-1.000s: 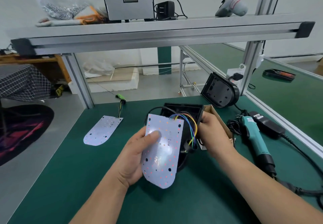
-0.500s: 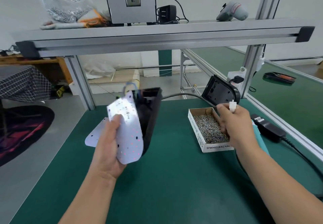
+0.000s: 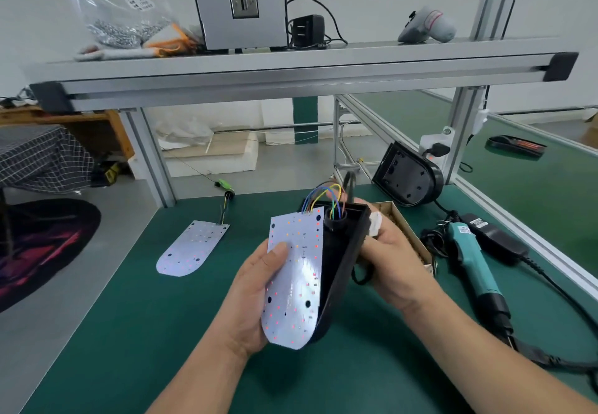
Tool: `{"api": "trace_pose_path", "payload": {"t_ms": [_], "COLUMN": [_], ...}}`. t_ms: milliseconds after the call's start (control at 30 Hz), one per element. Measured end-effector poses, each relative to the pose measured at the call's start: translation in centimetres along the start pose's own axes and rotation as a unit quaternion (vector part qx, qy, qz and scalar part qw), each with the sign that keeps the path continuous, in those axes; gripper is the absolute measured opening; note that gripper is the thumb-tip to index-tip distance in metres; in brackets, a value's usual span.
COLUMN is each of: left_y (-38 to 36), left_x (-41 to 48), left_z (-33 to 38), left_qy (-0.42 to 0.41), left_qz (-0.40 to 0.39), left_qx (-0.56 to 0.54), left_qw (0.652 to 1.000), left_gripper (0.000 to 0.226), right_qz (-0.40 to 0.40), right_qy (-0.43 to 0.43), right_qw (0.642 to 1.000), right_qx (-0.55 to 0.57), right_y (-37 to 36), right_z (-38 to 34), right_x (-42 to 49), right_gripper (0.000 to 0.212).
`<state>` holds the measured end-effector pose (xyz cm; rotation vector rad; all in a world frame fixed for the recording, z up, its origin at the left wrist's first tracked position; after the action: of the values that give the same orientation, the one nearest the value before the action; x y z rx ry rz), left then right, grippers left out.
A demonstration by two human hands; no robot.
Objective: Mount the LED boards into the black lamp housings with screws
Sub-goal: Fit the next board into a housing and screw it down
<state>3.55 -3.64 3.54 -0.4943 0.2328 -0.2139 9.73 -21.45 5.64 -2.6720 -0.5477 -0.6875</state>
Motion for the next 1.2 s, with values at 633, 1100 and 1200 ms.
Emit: {"api": "trace_pose_path", "payload": {"t_ms": [633,1100,1200], "left_y": [2.4,4.0,4.0], "left_x": [-0.2,-0.7,-0.7], "left_z": [1.9,2.8,2.8], "left_qy": [-0.098,-0.149,-0.141], "left_qz": [0.116,0.219,0.217], "left_qx": [-0.019,0.033,0.024], "left_qw": [0.988,0.964,0.966], "left_gripper": [0.042,0.033,0.035], "right_qz": [-0.075,-0.138,-0.054], "right_qy": [-0.192,-0.174,-0.145], "right_qw": [0.967,0.862,0.880], "right_qx": [-0.148,-0.456,-0.449], "right_y": [-0.5,0.3,1.6], "right_z": [2.3,0.4,-1.1], "right_x": [-1.2,-1.0,-0.8], "right_gripper": [0.019,0.057,0.089]}}
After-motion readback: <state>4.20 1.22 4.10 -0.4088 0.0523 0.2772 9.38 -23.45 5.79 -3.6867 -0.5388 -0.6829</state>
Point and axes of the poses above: each hand's wrist, its own x-axis towards the middle knuckle, its own y-axis out of the back of the hand, z = x × y, the point moved 6 cm from there along x, towards the middle knuckle, and after that the axes turned 11 degrees about y, right-handed, at the moved point
